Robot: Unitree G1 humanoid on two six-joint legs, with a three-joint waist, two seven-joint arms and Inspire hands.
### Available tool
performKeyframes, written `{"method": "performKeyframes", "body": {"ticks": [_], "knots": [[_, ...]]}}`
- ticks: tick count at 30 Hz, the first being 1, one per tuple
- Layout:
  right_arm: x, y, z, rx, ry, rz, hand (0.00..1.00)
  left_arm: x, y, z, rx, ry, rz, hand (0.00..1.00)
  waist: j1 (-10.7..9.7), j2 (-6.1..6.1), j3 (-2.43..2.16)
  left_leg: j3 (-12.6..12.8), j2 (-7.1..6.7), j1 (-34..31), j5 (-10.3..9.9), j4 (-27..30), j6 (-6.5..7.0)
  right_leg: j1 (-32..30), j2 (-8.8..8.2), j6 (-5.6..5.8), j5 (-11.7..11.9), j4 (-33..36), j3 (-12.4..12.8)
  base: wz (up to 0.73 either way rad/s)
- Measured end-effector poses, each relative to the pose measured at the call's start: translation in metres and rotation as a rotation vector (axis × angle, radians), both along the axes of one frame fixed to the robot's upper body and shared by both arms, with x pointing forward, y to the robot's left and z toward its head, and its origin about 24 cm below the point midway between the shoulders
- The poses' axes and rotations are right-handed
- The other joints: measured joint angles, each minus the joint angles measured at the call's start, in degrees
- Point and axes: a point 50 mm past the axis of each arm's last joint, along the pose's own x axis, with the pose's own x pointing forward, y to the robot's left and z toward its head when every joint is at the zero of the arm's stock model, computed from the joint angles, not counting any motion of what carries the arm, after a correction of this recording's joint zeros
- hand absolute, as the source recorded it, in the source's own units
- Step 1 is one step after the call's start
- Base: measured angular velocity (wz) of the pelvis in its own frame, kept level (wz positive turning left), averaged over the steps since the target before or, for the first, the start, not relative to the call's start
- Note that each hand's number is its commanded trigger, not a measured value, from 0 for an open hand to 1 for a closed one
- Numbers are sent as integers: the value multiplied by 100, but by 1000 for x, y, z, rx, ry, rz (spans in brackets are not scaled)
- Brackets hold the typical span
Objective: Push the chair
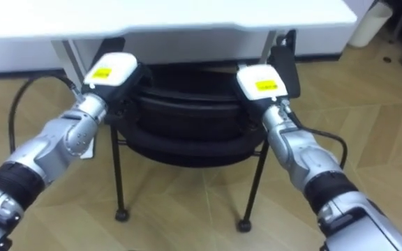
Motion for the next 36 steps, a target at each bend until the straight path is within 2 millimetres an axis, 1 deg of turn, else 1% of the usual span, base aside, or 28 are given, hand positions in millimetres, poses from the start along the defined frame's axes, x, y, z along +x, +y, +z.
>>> {"method": "performKeyframes", "body": {"ticks": [1,2,6,7,9,11,12,13,14,15,16,17,18,20,21,22,23,24,25,27,28,29,30,31,32,33,35,36], "knots": [[0,0,1,-1,-6,-3,100,0,-1,1,-1,-5,0,100,27,8,-8,5,2,0,13,-47,12,2,34,-2,58,-103,15,-14],[1,0,2,0,-12,-2,100,1,-1,3,2,-12,0,100,32,-1,-12,3,5,-6,18,-75,21,2,46,-38,106,-169,18,-9],[2,1,4,2,-27,-1,100,1,0,6,2,-17,5,100,87,-39,-24,142,0,25,-9,-130,58,-36,9,-34,105,-169,134,-9],[3,1,5,2,-30,1,100,2,1,7,3,-21,5,100,114,-50,-24,158,-36,34,-37,-138,50,-42,9,-28,101,-177,169,-10],[3,2,6,4,-33,1,100,2,2,9,5,-26,5,100,108,-112,-27,169,-97,46,-78,-168,39,-42,-36,-1,70,-149,170,-1],[3,2,6,7,-27,-2,100,2,2,11,16,-34,-3,100,131,-265,-34,204,-210,79,-124,-249,106,-22,-154,69,-10,-75,172,8],[3,1,5,10,-26,-5,100,2,2,12,23,-38,-5,100,120,-289,-37,211,-221,78,-153,-228,117,-8,-174,90,-28,-61,156,6],[3,1,5,12,-26,-7,100,3,2,14,30,-43,-8,100,131,-348,-44,214,-253,89,-217,-184,129,-27,-213,93,-35,63,175,-4],[4,0,5,18,-24,-12,100,4,1,15,31,-46,-10,100,172,-383,-36,218,-263,112,-315,-70,146,-151,-303,109,-28,408,274,-9],[4,0,5,20,-21,-15,100,4,1,15,32,-45,-11,100,185,-390,-32,228,-251,122,-350,15,141,-233,-345,146,-4,659,332,-8],[3,0,3,22,-8,-17,100,4,1,14,37,-34,-13,100,191,-394,-28,253,-205,168,-495,197,161,-302,-414,190,61,1036,364,-5],[2,1,1,26,6,-19,100,3,2,13,42,-28,-15,100,210,-386,-25,220,-158,180,-658,380,147,-364,-434,169,149,1345,382,-4],[2,1,0,29,9,-18,100,3,2,14,45,-28,-17,100,219,-376,-18,204,-124,167,-733,471,141,-394,-430,144,201,1462,383,-7],[2,5,0,41,6,-17,100,4,5,17,55,-35,-20,100,206,-310,16,110,-4,166,-996,748,127,-536,-412,114,491,1891,378,2],[2,6,0,46,7,-20,100,4,4,17,53,-33,-24,100,204,-281,37,68,20,186,-1042,795,125,-544,-392,101,589,1986,387,8],[1,6,-2,51,14,-24,100,4,4,16,56,-28,-25,100,208,-257,69,19,31,295,-1103,797,118,-653,-368,87,790,2192,495,0],[-1,6,-4,54,14,-21,100,4,5,15,58,-26,-30,100,240,-201,94,-90,23,371,-1151,773,111,-772,-260,131,720,2238,666,-5],[0,7,-3,55,9,-18,100,4,6,16,59,-29,-29,100,246,-183,101,-132,26,384,-1169,766,100,-868,-176,169,644,2194,741,-5],[0,9,-2,58,-1,-13,100,4,8,17,58,-34,-26,100,245,-147,125,-229,30,430,-1172,738,95,-1044,-42,136,491,1969,789,17],[-1,11,-3,53,1,-6,100,4,10,14,59,-24,-20,100,175,-136,132,-387,0,562,-1162,613,31,-1084,96,88,443,1062,799,43],[-1,11,-4,52,2,-4,100,4,10,13,58,-21,-17,100,128,-149,123,-501,-8,614,-1168,575,-58,-1073,248,38,568,288,942,62],[-1,12,-3,49,-1,0,100,4,11,14,55,-21,-14,100,45,-207,83,-652,-14,617,-1197,607,-173,-1034,342,-37,908,-161,1049,69],[-1,12,-3,45,-2,1,100,4,11,13,54,-19,-12,100,6,-216,67,-739,-25,609,-1218,630,-235,-972,369,-148,1037,-187,1009,60],[0,11,-3,38,-4,-3,100,4,9,11,46,-13,-8,100,0,-138,27,-834,29,632,-1244,626,-345,-874,456,-229,960,-242,861,42],[1,9,0,34,-10,-5,100,5,9,12,42,-16,-7,100,16,-116,27,-949,59,683,-1211,492,-437,-808,499,-384,975,-306,756,33],[2,8,1,30,-13,-7,100,5,7,13,38,-19,-8,100,14,-116,27,-997,70,711,-1187,419,-474,-780,518,-414,972,-334,720,29],[5,8,5,25,-21,-6,100,6,6,15,31,-32,-5,100,65,-127,27,-1033,143,827,-1126,172,-574,-708,545,-537,901,-385,580,16],[6,8,6,26,-24,1,100,7,7,16,29,-36,1,100,60,-129,28,-1033,148,837,-1105,122,-601,-708,538,-554,878,-385,550,11]]}}
